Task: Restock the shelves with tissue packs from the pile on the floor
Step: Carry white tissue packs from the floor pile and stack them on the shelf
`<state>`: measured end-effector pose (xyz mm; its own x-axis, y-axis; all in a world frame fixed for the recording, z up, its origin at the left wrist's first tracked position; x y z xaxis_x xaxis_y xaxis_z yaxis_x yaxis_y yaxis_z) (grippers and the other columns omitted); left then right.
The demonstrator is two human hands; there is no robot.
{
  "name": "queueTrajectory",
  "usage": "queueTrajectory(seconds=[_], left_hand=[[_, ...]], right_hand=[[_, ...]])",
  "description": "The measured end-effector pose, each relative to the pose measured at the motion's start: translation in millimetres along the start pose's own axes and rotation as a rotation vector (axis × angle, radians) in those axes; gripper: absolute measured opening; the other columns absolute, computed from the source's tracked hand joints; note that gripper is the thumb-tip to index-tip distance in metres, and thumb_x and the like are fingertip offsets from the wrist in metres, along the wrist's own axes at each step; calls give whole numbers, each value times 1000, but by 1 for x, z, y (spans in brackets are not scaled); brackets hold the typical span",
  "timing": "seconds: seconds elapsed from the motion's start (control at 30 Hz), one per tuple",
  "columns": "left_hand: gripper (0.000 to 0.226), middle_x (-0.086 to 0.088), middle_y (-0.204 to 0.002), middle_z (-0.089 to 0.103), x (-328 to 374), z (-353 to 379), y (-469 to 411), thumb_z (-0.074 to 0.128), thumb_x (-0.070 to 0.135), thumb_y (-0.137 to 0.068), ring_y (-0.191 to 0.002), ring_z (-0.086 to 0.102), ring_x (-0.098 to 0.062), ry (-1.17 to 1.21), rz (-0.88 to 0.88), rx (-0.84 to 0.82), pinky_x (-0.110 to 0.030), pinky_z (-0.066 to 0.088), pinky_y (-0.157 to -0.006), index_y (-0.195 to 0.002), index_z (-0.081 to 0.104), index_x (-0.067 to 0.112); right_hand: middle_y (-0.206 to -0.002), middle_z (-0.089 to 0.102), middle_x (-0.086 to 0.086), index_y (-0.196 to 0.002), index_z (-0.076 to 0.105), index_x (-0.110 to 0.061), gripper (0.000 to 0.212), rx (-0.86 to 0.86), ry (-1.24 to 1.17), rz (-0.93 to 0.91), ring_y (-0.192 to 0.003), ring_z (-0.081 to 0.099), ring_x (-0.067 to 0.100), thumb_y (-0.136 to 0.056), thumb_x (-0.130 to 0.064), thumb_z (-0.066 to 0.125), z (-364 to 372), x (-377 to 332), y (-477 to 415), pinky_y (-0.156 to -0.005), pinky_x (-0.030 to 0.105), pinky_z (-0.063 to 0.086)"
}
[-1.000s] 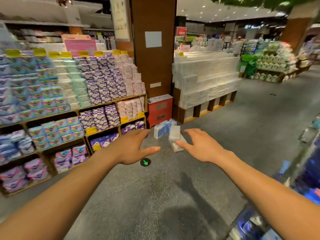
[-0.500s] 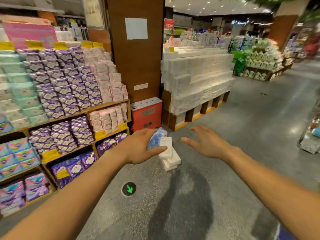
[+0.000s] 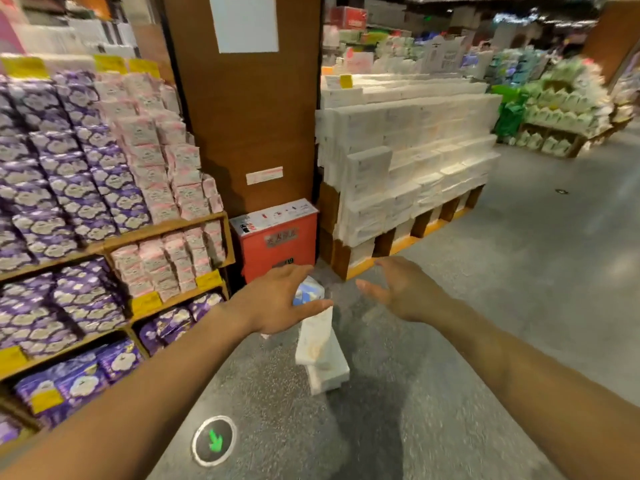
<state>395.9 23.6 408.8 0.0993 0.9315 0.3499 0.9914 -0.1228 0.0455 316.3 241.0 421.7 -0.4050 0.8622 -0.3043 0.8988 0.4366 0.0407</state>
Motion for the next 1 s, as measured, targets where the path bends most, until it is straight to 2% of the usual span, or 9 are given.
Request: queueTrajectory(seconds=[0.1, 0.2, 0.3, 0.43, 0.53, 0.7, 0.9, 1.0], left_hand=[[104, 2, -161, 31, -4, 18, -63, 28, 92, -75, -144, 33, -22, 61, -109, 24, -38, 33, -115, -158, 21, 29], [100, 3, -161, 31, -17, 27, -119, 29, 91, -79, -143, 35, -23, 118, -240, 73, -43, 36, -114, -158, 20, 30], [94, 2, -159, 34, -32, 29, -159, 33, 87, -84, -140, 38, -24, 143, -352, 127, -43, 39, -111, -157, 20, 30], [95, -1, -164, 25, -61, 36, -201, 37, 82, -86, -144, 34, -26, 200, -516, 156, -47, 33, -116, -160, 15, 26], [93, -3, -164, 24, -96, 56, -228, 41, 77, -88, -146, 32, -26, 253, -603, 174, -47, 31, -117, -160, 14, 25], [87, -6, -163, 26, -155, 108, -283, 44, 71, -92, -147, 31, -26, 291, -742, 207, -47, 32, -117, -159, 18, 21], [92, -7, -159, 34, -222, 205, -339, 43, 76, -89, -143, 36, -28, 308, -915, 217, -44, 36, -113, -157, 21, 19], [93, -7, -161, 31, -260, 273, -366, 41, 78, -88, -145, 32, -27, 294, -1004, 227, -45, 35, -115, -157, 20, 20]], right_hand=[[-142, 51, 11, -142, 47, -14, 68, -90, 57, -79, -128, 49, 29, -96, -64, 49, -5, 37, -82, -104, 44, 46], [-137, 54, 8, -138, 50, -18, 83, -138, 114, -205, -124, 53, 28, -87, -82, 38, -17, 63, -157, -99, 45, 49], [-146, 50, 9, -146, 44, -17, 72, -170, 134, -299, -129, 52, 27, -96, -69, 46, -17, 74, -229, -103, 41, 46], [-148, 50, 7, -148, 41, -20, 75, -226, 145, -397, -128, 52, 28, -94, -72, 44, 12, 66, -321, -104, 45, 47], [-143, 50, 8, -144, 43, -19, 66, -296, 114, -454, -123, 53, 27, -98, -66, 44, 57, 65, -380, -101, 44, 49], [-157, 38, 11, -156, 29, -14, 80, -386, 169, -517, -135, 46, 31, -98, -68, 40, 144, 85, -474, -108, 45, 44], [-162, 30, 10, -159, 24, -15, 77, -533, 205, -582, -145, 36, 30, -101, -63, 40, 271, 118, -557, -113, 46, 38], [-163, 29, 10, -160, 23, -15, 78, -587, 207, -621, -146, 35, 31, -101, -62, 41, 355, 136, -602, -114, 48, 36]])
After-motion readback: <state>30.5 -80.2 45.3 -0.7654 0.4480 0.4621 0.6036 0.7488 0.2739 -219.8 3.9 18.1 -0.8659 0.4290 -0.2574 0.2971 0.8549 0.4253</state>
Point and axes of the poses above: each hand's wrist, its own y-axis away from the middle knuckle, its own z-axis out of the palm, x = y × z, the point moved 5 cm from there along -y, towards the middle knuckle
